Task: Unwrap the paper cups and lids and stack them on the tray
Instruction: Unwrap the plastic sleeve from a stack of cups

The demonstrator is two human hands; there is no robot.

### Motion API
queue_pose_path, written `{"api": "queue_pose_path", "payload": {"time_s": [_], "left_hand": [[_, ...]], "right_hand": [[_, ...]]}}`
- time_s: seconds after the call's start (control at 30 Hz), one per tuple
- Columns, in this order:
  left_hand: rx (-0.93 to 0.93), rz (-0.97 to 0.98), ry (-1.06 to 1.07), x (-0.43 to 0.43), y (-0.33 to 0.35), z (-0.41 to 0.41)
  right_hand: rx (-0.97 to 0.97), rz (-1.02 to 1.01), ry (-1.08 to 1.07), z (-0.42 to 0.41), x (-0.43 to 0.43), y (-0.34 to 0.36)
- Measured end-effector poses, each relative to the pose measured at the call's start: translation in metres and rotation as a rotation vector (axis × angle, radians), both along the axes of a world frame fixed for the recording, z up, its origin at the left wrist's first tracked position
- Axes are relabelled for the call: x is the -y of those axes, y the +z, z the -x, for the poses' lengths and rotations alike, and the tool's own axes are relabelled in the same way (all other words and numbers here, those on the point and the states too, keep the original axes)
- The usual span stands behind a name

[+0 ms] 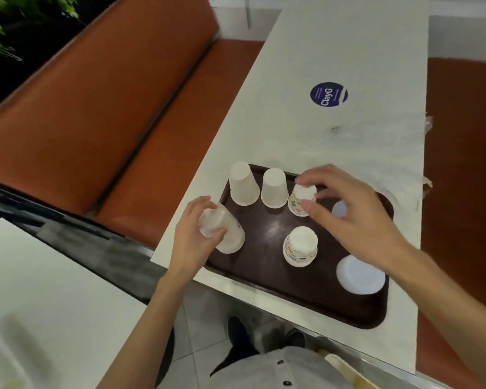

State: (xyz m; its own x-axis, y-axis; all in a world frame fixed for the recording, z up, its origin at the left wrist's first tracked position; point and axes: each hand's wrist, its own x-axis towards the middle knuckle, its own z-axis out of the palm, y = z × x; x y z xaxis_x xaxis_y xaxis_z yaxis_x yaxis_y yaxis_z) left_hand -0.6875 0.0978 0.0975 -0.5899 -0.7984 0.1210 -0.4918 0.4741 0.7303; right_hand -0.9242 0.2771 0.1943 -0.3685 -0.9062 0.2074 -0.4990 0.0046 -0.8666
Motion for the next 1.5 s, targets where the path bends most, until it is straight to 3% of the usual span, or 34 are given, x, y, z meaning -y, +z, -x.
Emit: {"api": "queue_pose_path", "payload": {"time_s": [0.1,0.23,0.4,0.57,0.77,0.93,1.0,1.17,1.5], "left_hand": [[-0.088,-0.171,0.148,0.021,0.007,-0.01],[-0.38,-0.573,0.375,0.045,0.005,-0.037],[-0.493,-0.861,0.302,0.033,-0.01,-0.06],[-0.484,-0.996,0.412,0.006,-0.028,-0.057],[-0.532,-0.971,0.342,0.015,-0.028,-0.067],[-0.522,-0.864,0.312,0.02,-0.022,-0.065],[-0.554,-0.832,0.289,0.028,-0.02,-0.067],[-0.621,-0.847,0.313,0.046,-0.016,-0.074],[-0.656,-0.875,0.297,0.063,-0.017,-0.083]], "right_hand": [[0.166,-0.012,0.037,-0.05,-0.006,-0.017],[0.354,-0.113,0.001,-0.104,0.003,-0.058],[0.692,-0.167,-0.138,-0.129,0.036,-0.092],[0.526,-0.301,-0.033,-0.127,0.055,-0.108],[0.476,-0.338,0.073,-0.125,0.069,-0.106],[0.6,-0.182,-0.09,-0.133,0.071,-0.104],[0.703,-0.141,-0.194,-0.132,0.07,-0.103],[1.291,0.034,-0.468,-0.119,0.07,-0.093],[1.389,0.103,-0.313,-0.098,0.059,-0.056]]}}
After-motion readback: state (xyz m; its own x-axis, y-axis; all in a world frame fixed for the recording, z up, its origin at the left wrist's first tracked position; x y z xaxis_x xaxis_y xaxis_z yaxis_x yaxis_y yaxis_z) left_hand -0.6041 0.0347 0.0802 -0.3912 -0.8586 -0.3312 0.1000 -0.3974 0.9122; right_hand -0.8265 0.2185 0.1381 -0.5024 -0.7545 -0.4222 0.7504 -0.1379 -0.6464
